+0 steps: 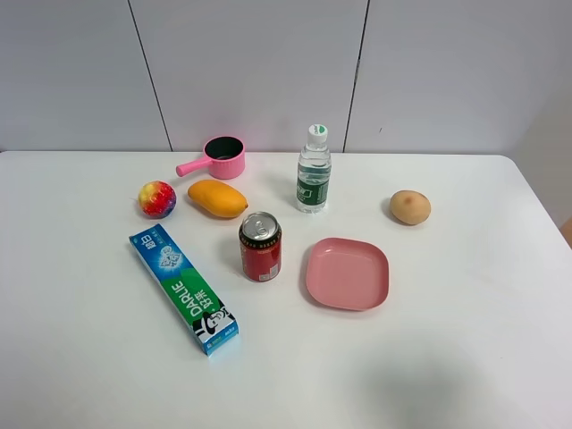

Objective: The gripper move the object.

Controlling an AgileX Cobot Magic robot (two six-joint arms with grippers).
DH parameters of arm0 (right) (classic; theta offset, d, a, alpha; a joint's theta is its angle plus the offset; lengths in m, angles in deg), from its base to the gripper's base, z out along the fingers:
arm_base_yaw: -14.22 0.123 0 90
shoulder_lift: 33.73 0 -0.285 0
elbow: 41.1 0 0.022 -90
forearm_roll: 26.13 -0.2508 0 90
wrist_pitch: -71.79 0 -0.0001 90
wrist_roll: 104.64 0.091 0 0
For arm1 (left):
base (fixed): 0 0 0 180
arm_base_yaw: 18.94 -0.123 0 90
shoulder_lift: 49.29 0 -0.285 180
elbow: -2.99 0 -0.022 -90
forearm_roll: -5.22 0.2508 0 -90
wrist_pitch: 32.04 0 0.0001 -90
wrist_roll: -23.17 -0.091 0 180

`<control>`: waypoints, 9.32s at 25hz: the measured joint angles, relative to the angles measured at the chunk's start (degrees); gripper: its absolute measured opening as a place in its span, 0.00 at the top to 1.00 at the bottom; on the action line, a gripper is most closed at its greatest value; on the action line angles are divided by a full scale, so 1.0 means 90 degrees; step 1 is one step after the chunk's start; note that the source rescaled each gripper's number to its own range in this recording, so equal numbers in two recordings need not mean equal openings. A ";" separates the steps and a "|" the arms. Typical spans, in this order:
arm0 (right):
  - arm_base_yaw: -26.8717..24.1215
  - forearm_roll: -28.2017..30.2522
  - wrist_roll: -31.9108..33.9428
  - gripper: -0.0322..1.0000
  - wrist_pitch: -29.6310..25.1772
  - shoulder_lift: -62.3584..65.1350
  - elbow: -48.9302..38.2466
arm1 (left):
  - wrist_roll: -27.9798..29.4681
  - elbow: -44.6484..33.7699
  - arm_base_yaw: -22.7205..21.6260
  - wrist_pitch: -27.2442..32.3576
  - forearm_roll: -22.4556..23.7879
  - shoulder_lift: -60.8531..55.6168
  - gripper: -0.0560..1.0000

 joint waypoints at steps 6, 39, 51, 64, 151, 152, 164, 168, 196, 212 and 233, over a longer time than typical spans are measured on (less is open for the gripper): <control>0.0000 0.0000 0.0000 0.00 0.0000 0.0000 0.0000 | 0.0000 0.0000 0.0000 0.0000 0.0000 0.0000 0.22; 0.0000 0.0000 0.0000 0.00 0.0000 0.0000 0.0000 | -0.1112 0.3180 0.0000 -0.0258 -0.0593 0.5376 0.22; 0.0000 0.0000 0.0000 0.00 0.0000 0.0000 0.0000 | -0.2784 0.4974 0.0183 -0.1006 -0.1757 0.9337 0.22; 0.0000 0.0000 0.0000 0.00 0.0000 0.0000 0.0000 | -0.3556 0.5008 0.0690 -0.2443 -0.2037 1.1429 0.22; 0.0000 0.0002 0.0000 0.00 0.0000 0.0000 0.0000 | -0.3093 0.8813 0.6778 -0.2542 -0.1562 1.3920 0.91; 0.0000 0.0002 0.0000 0.00 0.0000 0.0000 0.0000 | -0.3071 0.8819 0.6685 -0.2603 -0.1428 1.3960 0.91; 0.0000 0.0002 0.0000 0.00 0.0003 0.0000 0.0000 | -0.3034 0.8838 0.5696 -0.2085 -0.0887 1.4744 0.91; 0.0000 0.0002 0.0000 0.00 0.0003 0.0000 0.0000 | -0.3028 0.8838 0.5662 -0.1557 -0.0882 1.5072 0.91; 0.0000 0.0002 0.0000 0.00 0.0003 0.0000 0.0000 | -0.2342 0.9590 0.5743 0.0010 -0.0886 1.3993 0.01; 0.0000 0.0002 0.0000 0.00 0.0003 0.0000 0.0000 | -0.1784 1.0796 0.5738 0.0949 0.2579 0.9293 0.00; 0.0000 0.0002 0.0000 0.00 0.0003 0.0000 0.0000 | -0.2273 0.6805 0.2579 0.1007 0.1749 0.3276 0.21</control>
